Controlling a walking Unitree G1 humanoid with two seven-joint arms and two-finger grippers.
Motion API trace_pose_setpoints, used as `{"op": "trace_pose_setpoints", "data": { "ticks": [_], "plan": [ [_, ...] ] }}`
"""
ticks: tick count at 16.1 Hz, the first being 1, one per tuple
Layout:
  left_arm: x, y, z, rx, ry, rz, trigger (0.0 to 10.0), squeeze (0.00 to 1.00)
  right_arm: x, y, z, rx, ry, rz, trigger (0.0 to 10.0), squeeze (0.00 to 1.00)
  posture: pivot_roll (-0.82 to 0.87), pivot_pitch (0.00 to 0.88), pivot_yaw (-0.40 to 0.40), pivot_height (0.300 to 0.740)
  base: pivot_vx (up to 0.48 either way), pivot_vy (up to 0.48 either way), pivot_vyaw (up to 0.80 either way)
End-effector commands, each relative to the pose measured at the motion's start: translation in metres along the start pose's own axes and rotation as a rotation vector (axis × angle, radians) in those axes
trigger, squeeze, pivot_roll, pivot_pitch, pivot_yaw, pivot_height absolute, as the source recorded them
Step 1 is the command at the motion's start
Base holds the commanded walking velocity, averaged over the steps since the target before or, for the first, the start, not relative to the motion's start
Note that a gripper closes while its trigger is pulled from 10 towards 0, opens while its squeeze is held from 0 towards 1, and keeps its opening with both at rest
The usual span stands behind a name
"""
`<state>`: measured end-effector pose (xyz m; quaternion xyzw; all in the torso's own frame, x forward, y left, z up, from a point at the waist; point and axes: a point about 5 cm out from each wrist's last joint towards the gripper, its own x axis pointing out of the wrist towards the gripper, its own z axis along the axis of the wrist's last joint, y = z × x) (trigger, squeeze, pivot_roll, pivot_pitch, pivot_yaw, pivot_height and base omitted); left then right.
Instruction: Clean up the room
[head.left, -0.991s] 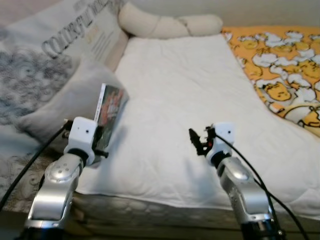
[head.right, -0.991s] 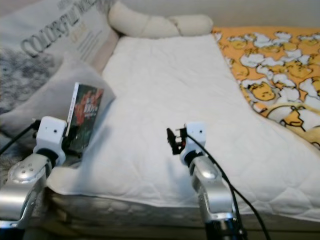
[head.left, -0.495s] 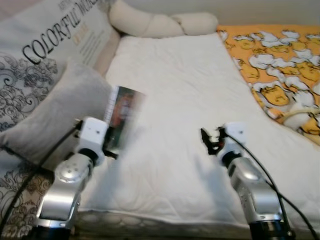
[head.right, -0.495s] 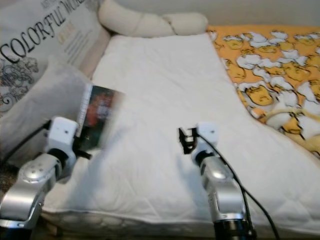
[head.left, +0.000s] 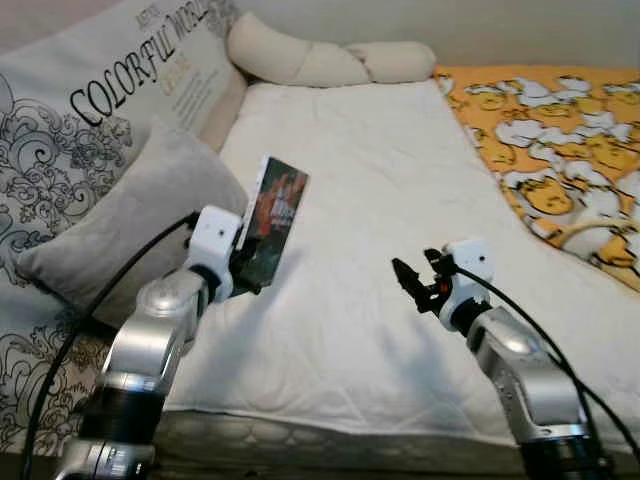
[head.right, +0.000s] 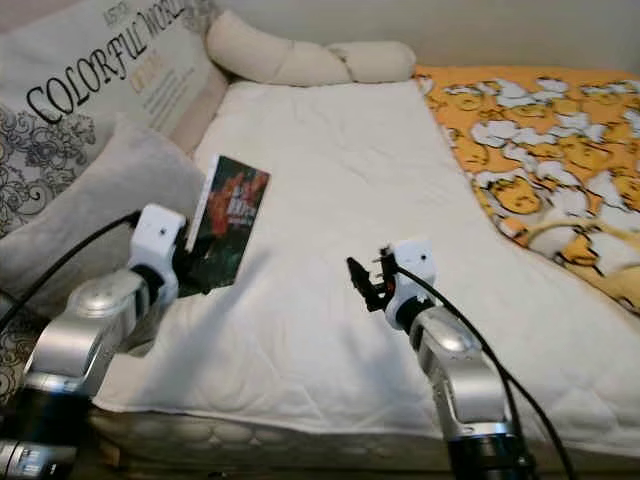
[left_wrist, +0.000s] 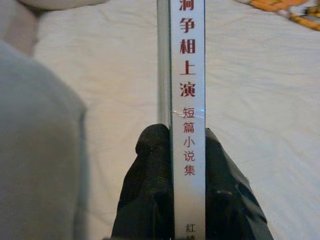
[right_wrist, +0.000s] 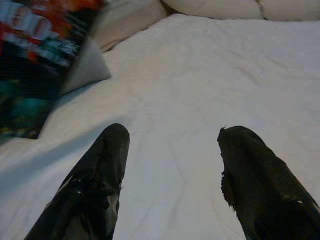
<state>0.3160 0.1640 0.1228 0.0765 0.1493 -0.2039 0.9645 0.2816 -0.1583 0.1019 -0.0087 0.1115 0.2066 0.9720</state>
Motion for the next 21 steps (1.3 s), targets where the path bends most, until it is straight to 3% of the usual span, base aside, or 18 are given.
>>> {"op": "trace_pose_setpoints", "data": {
  "ticks": [1, 4, 7, 10, 14, 16, 19, 20, 21],
  "plan": [
    [0.006, 0.0, 0.009, -0.017, -0.012, -0.034, 10.0, 0.0, -0.002, 0.001, 0.005, -0.026, 0.005, 0.053, 10.0, 0.0, -0.11, 0.0, 0.034, 0.74, 0.0, 0.0, 0.0],
    [0.032, 0.009, 0.023, -0.134, 0.031, -0.081, 10.0, 0.0, -0.017, -0.003, 0.009, -0.104, 0.057, 0.184, 10.0, 0.0, -0.14, 0.0, 0.044, 0.74, 0.0, 0.0, 0.0],
    [0.045, 0.01, 0.02, -0.205, 0.085, -0.11, 10.0, 0.0, -0.027, 0.007, 0.013, -0.09, 0.076, 0.288, 10.0, 0.0, -0.17, 0.0, 0.057, 0.74, 0.0, 0.0, 0.0],
    [0.052, 0.008, 0.005, -0.489, 0.19, -0.18, 10.0, 0.0, -0.041, 0.018, 0.016, -0.071, 0.125, 0.414, 10.0, 0.0, -0.19, 0.0, 0.059, 0.74, 0.0, 0.0, 0.0],
    [0.055, -0.003, -0.022, -0.704, 0.262, -0.167, 10.0, 0.0, -0.06, 0.022, 0.013, -0.018, 0.229, 0.488, 10.0, 0.0, -0.24, 0.017, 0.045, 0.74, 0.0, 0.0, 0.0],
    [0.054, -0.006, -0.034, -0.724, 0.291, -0.142, 10.0, 0.0, -0.068, 0.024, 0.013, -0.007, 0.268, 0.505, 10.0, 0.0, -0.27, 0.043, 0.044, 0.74, 0.0, 0.0, 0.0],
    [0.052, -0.005, -0.048, -0.595, 0.345, -0.096, 10.0, 0.0, -0.081, 0.025, 0.013, -0.015, 0.319, 0.506, 10.0, 0.0, -0.31, 0.073, 0.045, 0.74, 0.0, 0.0, 0.0],
    [0.052, -0.004, -0.048, -0.554, 0.346, -0.1, 10.0, 0.13, -0.083, 0.026, 0.014, -0.017, 0.336, 0.499, 10.0, 0.0, -0.33, 0.078, 0.048, 0.74, 0.0, 0.0, 0.0],
    [0.052, -0.003, -0.047, -0.527, 0.35, -0.105, 10.0, 1.0, -0.085, 0.027, 0.014, -0.018, 0.343, 0.495, 10.0, 0.0, -0.34, 0.082, 0.049, 0.74, 0.0, 0.0, 0.0]
  ]
}}
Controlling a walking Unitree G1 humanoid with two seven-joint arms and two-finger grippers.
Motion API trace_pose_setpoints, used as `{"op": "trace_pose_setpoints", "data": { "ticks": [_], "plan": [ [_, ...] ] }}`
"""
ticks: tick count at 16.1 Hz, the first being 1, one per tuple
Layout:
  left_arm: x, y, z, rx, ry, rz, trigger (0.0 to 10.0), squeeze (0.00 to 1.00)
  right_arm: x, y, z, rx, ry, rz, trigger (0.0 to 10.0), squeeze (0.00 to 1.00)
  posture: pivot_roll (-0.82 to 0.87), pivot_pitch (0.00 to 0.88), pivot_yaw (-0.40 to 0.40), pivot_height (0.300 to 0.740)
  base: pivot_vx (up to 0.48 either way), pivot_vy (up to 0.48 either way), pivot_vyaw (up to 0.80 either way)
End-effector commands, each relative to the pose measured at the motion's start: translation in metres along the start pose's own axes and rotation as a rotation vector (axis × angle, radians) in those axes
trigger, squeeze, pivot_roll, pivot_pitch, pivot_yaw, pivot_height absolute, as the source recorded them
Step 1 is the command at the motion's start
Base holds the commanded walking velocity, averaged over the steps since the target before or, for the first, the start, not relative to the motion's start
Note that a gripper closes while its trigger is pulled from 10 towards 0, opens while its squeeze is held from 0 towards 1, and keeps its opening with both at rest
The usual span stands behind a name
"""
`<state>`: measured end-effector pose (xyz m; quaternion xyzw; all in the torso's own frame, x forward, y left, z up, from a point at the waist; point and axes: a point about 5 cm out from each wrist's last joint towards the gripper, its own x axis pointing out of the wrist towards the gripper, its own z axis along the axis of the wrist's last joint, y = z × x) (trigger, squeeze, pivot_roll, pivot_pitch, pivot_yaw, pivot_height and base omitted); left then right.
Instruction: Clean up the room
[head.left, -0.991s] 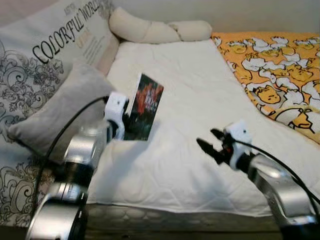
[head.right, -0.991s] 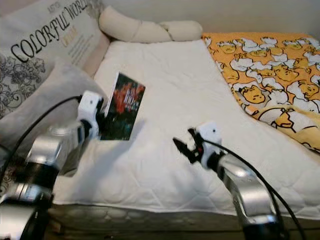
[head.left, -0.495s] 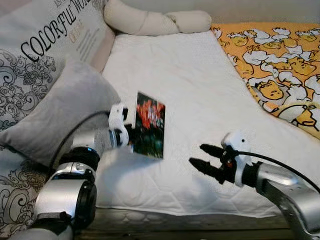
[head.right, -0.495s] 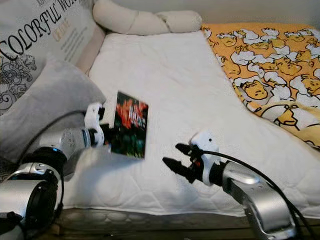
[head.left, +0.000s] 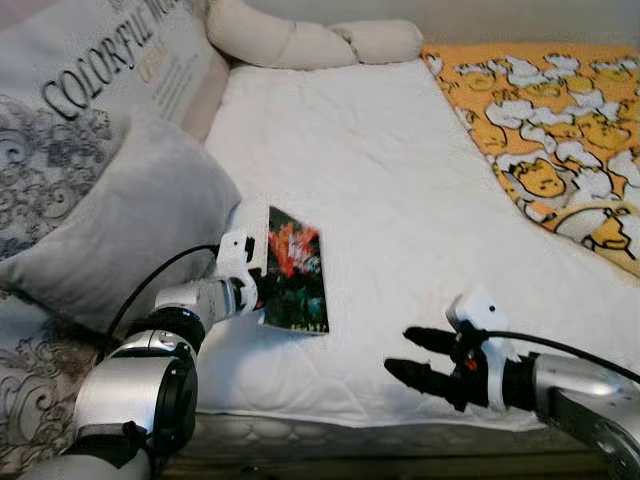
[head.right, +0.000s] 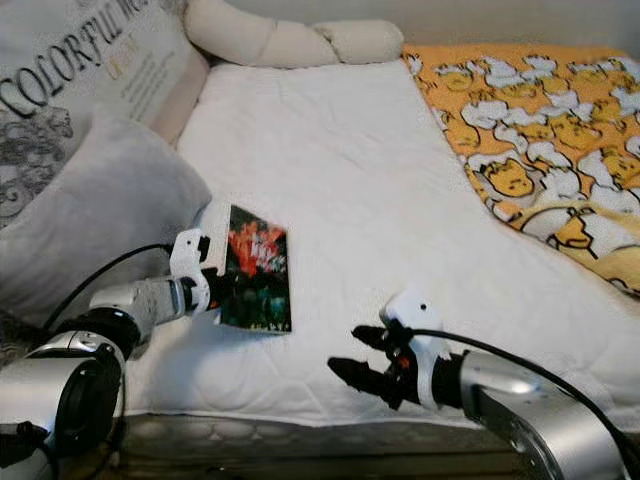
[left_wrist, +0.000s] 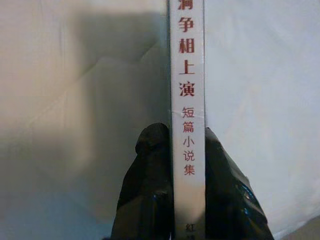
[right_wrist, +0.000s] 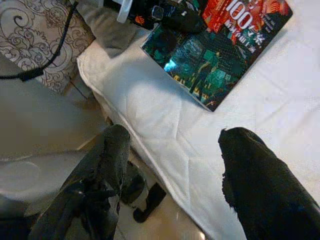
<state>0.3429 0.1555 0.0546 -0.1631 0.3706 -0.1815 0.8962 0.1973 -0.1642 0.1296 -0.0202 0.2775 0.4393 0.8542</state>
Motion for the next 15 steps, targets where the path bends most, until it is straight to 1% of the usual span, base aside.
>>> {"op": "trace_pose_setpoints", "data": {
  "ticks": [1, 4, 7, 8, 10, 12, 13, 14, 15],
  "plan": [
    [0.001, -0.006, 0.009, 0.059, 0.002, -0.01, 10.0, 1.0, -0.005, 0.0, 0.004, -0.007, -0.006, -0.022, 10.0, 0.0, -0.35, 0.085, 0.054, 0.74, 0.0, 0.0, 0.0],
    [0.002, -0.007, 0.009, 0.147, 0.037, 0.003, 10.0, 1.0, -0.009, 0.004, 0.002, 0.0, 0.011, -0.035, 10.0, 0.0, -0.38, 0.084, 0.066, 0.74, 0.0, 0.0, 0.0],
    [0.001, -0.004, 0.008, 0.191, 0.048, 0.041, 10.0, 1.0, -0.01, 0.005, 0.001, 0.002, 0.019, -0.047, 10.0, 0.0, -0.39, 0.078, 0.07, 0.74, 0.0, 0.0, 0.0],
    [-0.001, 0.003, 0.01, 0.223, 0.048, 0.092, 10.0, 1.0, -0.011, 0.004, 0.002, -0.004, 0.023, -0.057, 10.0, 0.0, -0.39, 0.074, 0.071, 0.74, 0.0, 0.0, 0.0],
    [-0.005, 0.009, 0.013, 0.26, 0.04, 0.137, 10.0, 1.0, -0.012, 0.001, 0.002, -0.011, 0.029, -0.073, 10.0, 0.0, -0.39, 0.06, 0.071, 0.74, 0.0, 0.0, 0.0],
    [-0.012, 0.021, 0.017, 0.31, 0.023, 0.195, 10.0, 1.0, -0.011, -0.006, 0.004, -0.021, 0.025, -0.101, 10.0, 0.0, -0.38, 0.034, 0.071, 0.74, 0.0, 0.0, 0.0],
    [-0.014, 0.025, 0.019, 0.326, 0.014, 0.214, 10.0, 1.0, -0.01, -0.009, 0.005, -0.024, 0.02, -0.115, 10.0, 0.0, -0.37, 0.02, 0.068, 0.74, 0.0, 0.0, 0.0],
    [-0.016, 0.028, 0.021, 0.33, 0.002, 0.222, 10.0, 1.0, -0.008, -0.011, 0.006, -0.011, -0.007, -0.114, 10.0, 0.0, -0.36, 0.011, 0.068, 0.74, 0.0, 0.0, 0.0],
    [-0.018, 0.03, 0.023, 0.338, -0.01, 0.215, 10.0, 1.0, -0.006, -0.016, 0.005, 0.014, -0.008, -0.147, 10.0, 0.0, -0.34, 0.0, 0.063, 0.74, 0.0, 0.0, 0.0]
  ]
}}
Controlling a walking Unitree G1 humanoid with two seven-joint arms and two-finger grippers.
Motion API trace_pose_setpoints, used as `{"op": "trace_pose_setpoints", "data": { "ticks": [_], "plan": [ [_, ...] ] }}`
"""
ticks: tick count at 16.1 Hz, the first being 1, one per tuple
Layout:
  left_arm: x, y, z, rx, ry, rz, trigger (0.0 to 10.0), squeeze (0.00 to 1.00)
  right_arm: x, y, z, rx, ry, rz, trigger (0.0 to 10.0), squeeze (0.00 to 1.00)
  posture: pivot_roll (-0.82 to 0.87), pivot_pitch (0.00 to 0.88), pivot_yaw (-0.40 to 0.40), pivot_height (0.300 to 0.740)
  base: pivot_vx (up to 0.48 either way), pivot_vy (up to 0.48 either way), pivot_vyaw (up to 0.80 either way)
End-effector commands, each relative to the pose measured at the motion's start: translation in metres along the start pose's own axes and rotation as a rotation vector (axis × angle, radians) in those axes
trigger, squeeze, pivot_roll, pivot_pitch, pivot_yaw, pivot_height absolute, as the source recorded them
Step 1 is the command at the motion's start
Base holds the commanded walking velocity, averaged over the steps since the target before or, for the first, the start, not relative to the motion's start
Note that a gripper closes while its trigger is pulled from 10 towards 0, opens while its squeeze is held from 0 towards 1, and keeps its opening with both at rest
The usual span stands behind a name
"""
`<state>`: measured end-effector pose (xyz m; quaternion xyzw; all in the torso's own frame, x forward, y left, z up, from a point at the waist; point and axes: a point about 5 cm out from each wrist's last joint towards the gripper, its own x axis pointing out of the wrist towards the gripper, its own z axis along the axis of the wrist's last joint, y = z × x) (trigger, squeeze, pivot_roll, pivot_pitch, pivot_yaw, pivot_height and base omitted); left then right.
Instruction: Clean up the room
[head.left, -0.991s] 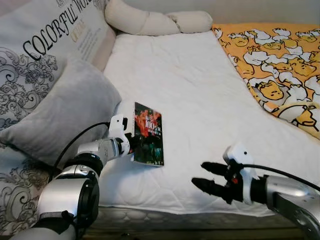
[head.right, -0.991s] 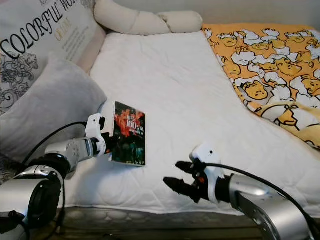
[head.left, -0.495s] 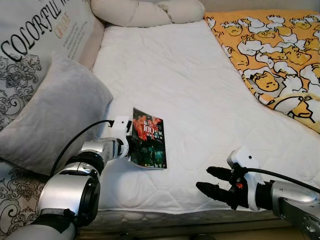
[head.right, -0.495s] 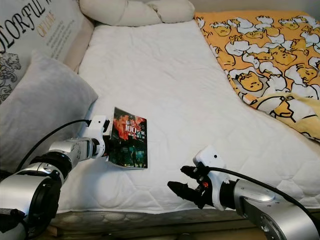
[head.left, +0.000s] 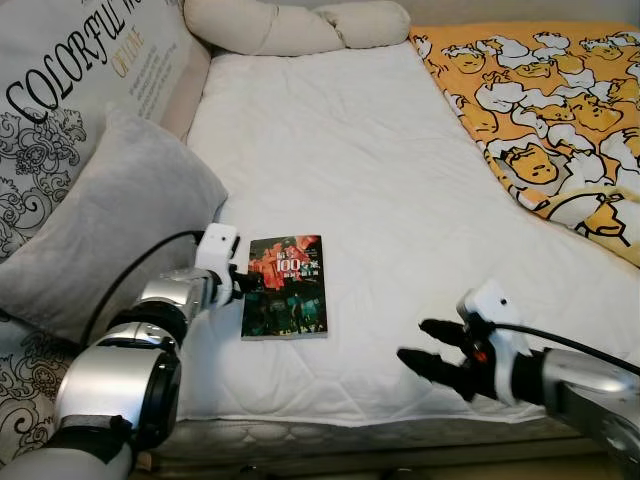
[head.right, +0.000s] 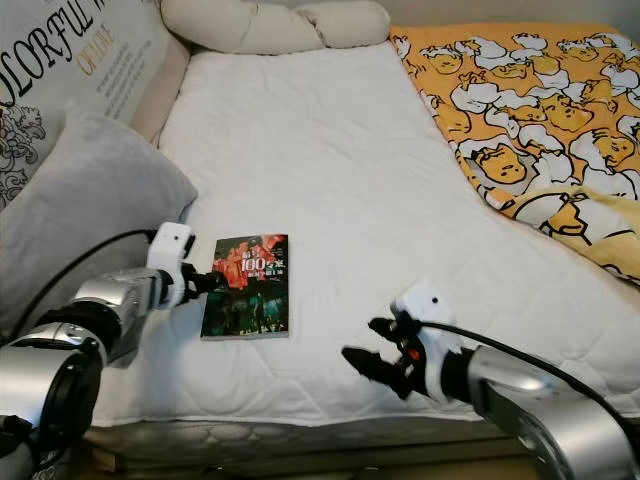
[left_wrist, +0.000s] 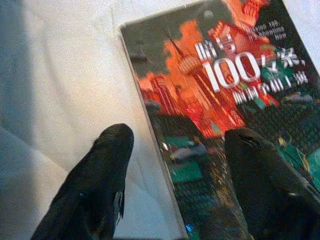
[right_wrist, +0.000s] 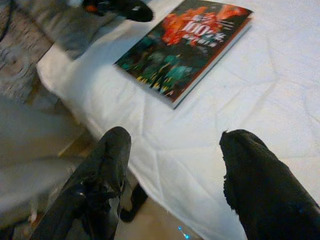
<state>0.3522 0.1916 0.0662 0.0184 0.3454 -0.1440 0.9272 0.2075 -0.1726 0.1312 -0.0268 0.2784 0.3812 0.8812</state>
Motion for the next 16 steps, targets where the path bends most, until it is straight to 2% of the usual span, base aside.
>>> {"op": "trace_pose_setpoints", "data": {
  "ticks": [1, 2, 3, 4, 5, 6, 7, 8, 10, 11, 12, 14, 16],
  "plan": [
    [-0.002, 0.005, 0.007, 0.066, -0.02, 0.019, 10.0, 1.0, 0.0, -0.006, 0.001, 0.019, -0.013, -0.046, 10.0, 0.0, -0.33, 0.0, 0.061, 0.74, 0.0, 0.0, 0.0],
    [-0.003, 0.005, 0.013, 0.128, -0.051, 0.023, 10.0, 1.0, 0.004, -0.01, 0.0, 0.04, -0.033, -0.074, 10.0, 0.0, -0.31, 0.0, 0.058, 0.74, 0.0, 0.0, 0.0],
    [-0.004, 0.0, 0.026, 0.197, -0.112, -0.034, 10.0, 1.0, 0.013, -0.015, -0.001, 0.059, -0.06, -0.138, 10.0, 0.0, -0.28, 0.0, 0.061, 0.74, 0.0, 0.0, 0.0],
    [-0.005, -0.005, 0.035, 0.218, -0.167, -0.062, 10.0, 1.0, 0.018, -0.015, -0.003, 0.069, -0.076, -0.158, 10.0, 0.0, -0.26, 0.0, 0.062, 0.74, 0.0, 0.0, 0.0],
    [-0.005, -0.013, 0.046, 0.225, -0.243, -0.095, 10.0, 1.0, 0.025, -0.016, -0.005, 0.069, -0.095, -0.202, 10.0, 0.0, -0.24, 0.0, 0.065, 0.74, 0.0, 0.0, 0.0],
    [-0.006, -0.014, 0.053, 0.193, -0.296, -0.039, 10.0, 1.0, 0.032, -0.016, -0.01, 0.169, -0.1, -0.239, 10.0, 0.0, -0.22, 0.0, 0.077, 0.74, 0.0, 0.0, 0.0],
    [-0.008, -0.019, 0.058, 0.134, -0.358, -0.062, 10.0, 1.0, 0.036, -0.016, -0.014, 0.196, -0.076, -0.272, 10.0, 0.0, -0.21, 0.0, 0.081, 0.74, 0.0, 0.0, 0.0],
    [-0.012, -0.023, 0.06, 0.117, -0.42, -0.075, 10.0, 1.0, 0.039, -0.017, -0.014, 0.193, -0.094, -0.288, 10.0, 0.0, -0.2, 0.0, 0.076, 0.74, 0.0, 0.0, 0.0],
    [-0.026, -0.035, 0.058, 0.106, -0.546, -0.037, 10.0, 1.0, 0.046, -0.024, -0.011, 0.166, -0.197, -0.388, 10.0, 0.0, -0.17, 0.0, 0.065, 0.74, 0.0, 0.0, 0.0],
    [-0.032, -0.037, 0.056, 0.107, -0.588, -0.009, 10.0, 1.0, 0.047, -0.025, -0.012, 0.156, -0.207, -0.425, 10.0, 0.0, -0.17, 0.0, 0.061, 0.74, 0.0, 0.0, 0.0],
    [-0.045, -0.041, 0.048, 0.112, -0.645, 0.046, 10.0, 1.0, 0.049, -0.026, -0.014, 0.176, -0.219, -0.469, 10.0, 0.0, -0.15, 0.0, 0.046, 0.74, 0.0, 0.0, 0.0],
    [-0.055, -0.042, 0.034, 0.098, -0.648, 0.088, 10.0, 1.0, 0.05, -0.026, -0.015, 0.218, -0.241, -0.497, 10.0, 0.0, -0.13, 0.0, 0.036, 0.74, 0.0, -0.12, 0.0],
    [-0.07, -0.035, 0.005, 0.096, -0.597, 0.171, 10.0, 1.0, 0.053, -0.023, -0.014, 0.218, -0.257, -0.489, 10.0, 0.0, -0.11, 0.0, 0.022, 0.74, 0.0, -0.285, 0.0]
  ]
}}
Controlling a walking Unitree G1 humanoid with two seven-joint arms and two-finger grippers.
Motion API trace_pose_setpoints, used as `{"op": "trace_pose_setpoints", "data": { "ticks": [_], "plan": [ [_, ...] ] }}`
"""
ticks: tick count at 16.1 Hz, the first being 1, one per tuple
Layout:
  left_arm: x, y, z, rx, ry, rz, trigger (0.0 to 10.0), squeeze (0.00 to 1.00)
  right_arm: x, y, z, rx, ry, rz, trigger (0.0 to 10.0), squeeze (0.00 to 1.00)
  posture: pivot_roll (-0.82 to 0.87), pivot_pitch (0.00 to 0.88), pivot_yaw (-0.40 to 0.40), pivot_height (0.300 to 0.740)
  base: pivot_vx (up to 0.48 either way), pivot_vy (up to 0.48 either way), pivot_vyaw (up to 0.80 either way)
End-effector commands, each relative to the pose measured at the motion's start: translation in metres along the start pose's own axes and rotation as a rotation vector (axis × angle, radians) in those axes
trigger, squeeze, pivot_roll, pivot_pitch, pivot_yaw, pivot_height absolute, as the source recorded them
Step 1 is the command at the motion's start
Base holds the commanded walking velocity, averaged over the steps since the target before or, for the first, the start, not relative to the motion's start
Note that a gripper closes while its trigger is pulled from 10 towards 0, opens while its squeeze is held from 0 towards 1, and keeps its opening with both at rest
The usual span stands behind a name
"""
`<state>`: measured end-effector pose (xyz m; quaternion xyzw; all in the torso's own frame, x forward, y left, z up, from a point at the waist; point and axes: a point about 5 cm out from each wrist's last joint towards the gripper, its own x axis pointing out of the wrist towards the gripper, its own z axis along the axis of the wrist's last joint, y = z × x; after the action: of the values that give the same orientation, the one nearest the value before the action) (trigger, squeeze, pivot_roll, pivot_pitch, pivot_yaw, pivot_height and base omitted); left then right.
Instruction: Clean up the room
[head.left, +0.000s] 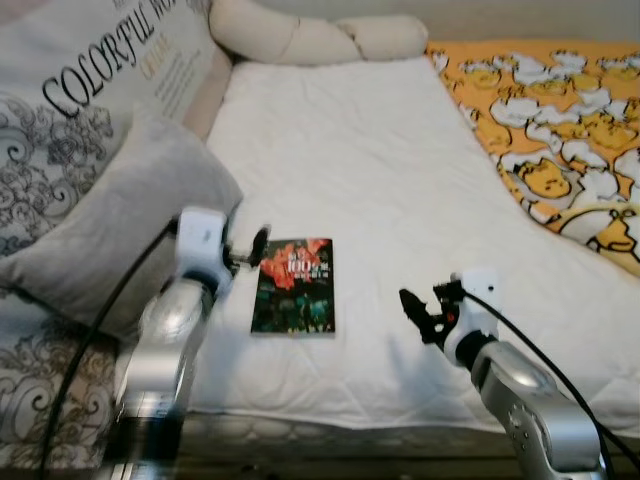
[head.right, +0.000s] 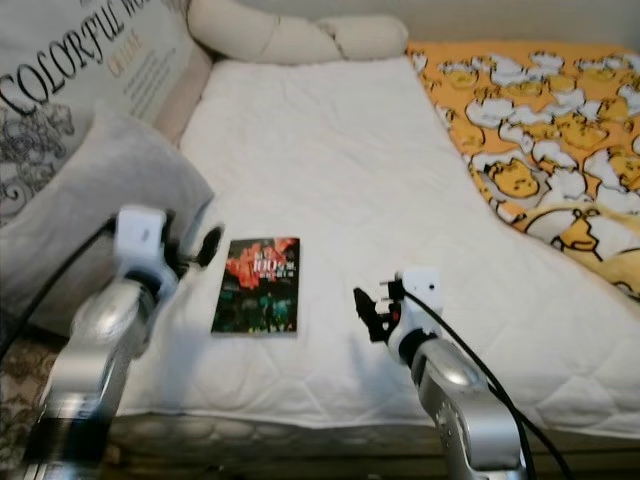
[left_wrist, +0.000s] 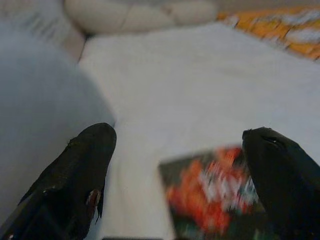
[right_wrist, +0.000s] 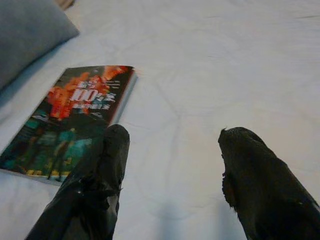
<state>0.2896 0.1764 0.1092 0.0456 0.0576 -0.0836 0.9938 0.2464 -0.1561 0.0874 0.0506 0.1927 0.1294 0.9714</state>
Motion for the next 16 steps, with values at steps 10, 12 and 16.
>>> {"op": "trace_pose_setpoints", "data": {
  "ticks": [10, 12, 16],
  "plan": [
    [-0.048, 0.009, -0.016, 0.098, 0.138, 0.107, 10.0, 1.0, 0.002, 0.014, -0.008, -0.063, -0.036, 0.058, 10.0, 0.0, -0.07, 0.0, 0.008, 0.74, 0.0, -0.344, 0.0],
    [-0.052, 0.009, -0.019, 0.101, 0.17, 0.104, 10.0, 1.0, 0.004, 0.006, -0.004, -0.08, -0.059, 0.04, 10.0, 0.0, -0.07, 0.0, 0.011, 0.74, 0.0, -0.371, 0.0],
    [-0.051, 0.014, -0.017, 0.085, 0.17, 0.12, 10.0, 1.0, 0.007, 0.005, 0.002, -0.123, -0.073, 0.033, 10.0, 0.0, -0.09, 0.0, 0.024, 0.74, 0.0, -0.416, 0.0]
  ]
}}
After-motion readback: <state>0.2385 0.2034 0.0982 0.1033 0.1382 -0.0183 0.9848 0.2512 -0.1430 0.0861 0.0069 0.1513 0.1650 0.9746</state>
